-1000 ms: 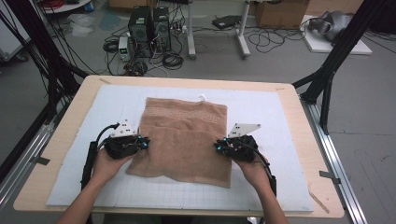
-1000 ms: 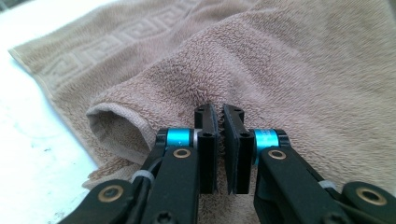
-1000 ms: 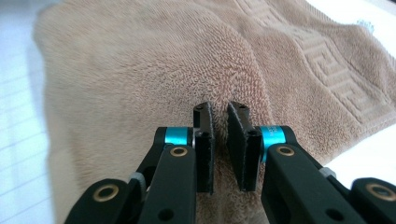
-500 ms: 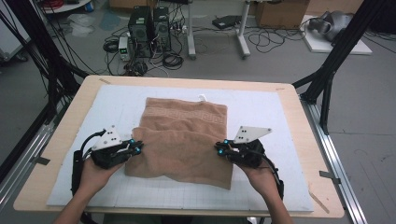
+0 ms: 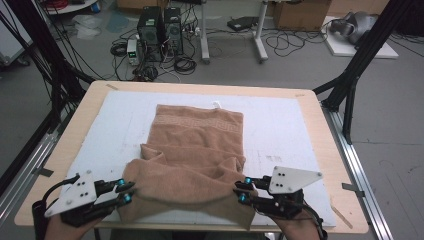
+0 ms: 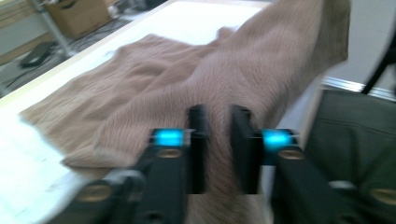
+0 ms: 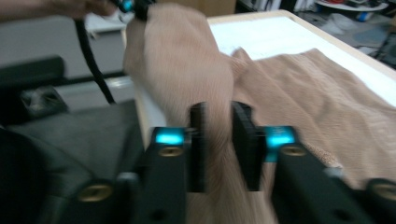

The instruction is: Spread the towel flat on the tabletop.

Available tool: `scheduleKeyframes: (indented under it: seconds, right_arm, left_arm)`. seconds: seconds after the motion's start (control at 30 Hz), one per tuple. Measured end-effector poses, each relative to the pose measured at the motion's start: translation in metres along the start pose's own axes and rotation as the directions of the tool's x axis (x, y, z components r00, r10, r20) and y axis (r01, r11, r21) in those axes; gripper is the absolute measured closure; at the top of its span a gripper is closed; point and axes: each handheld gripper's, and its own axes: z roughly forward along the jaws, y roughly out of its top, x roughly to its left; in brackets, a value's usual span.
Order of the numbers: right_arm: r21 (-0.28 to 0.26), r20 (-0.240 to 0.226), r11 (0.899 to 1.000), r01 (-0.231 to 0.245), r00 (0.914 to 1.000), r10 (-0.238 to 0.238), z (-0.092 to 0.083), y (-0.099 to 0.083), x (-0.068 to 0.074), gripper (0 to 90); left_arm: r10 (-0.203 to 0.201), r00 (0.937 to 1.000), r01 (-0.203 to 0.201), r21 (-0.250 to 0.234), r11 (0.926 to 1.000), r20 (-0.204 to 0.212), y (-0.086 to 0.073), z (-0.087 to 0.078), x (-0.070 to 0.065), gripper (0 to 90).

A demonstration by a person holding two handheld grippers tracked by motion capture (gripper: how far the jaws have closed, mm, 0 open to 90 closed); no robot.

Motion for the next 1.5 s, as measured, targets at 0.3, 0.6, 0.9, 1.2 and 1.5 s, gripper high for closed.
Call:
scheduleKeyframes:
  seconds: [0.3,0.6,0.9,1.2,1.5]
  right_arm:
    - [0.090,0.075,0.996,-0.005,0.9972,-0.001,0.032,-0.024,-0.031,62.4]
    - [0.206,0.057,0.978,-0.029,0.9982,0.017,0.079,-0.060,-0.060,54.5]
    - [0.278,0.068,0.957,-0.076,0.9959,0.060,0.095,-0.094,-0.064,67.9]
    - [0.275,0.032,0.959,-0.063,0.9979,0.056,0.091,-0.086,-0.061,84.3]
    - [0.169,0.027,0.986,-0.005,0.9996,0.001,0.050,-0.062,-0.023,84.4]
  left_arm:
    - [-0.047,0.9986,0.047,0.020,0.9987,-0.026,-0.018,0.038,0.030,54.9]
    - [-0.134,0.9910,0.134,0.072,0.9883,-0.007,-0.053,0.085,0.055,49.6]
    - [-0.125,0.9920,0.119,0.227,0.9666,0.014,-0.079,0.112,0.056,64.0]
    - [-0.084,0.9965,0.080,0.239,0.9678,0.005,-0.071,0.110,0.047,86.3]
    - [-0.031,0.9994,0.034,0.168,0.9852,-0.016,-0.054,0.044,0.019,86.5]
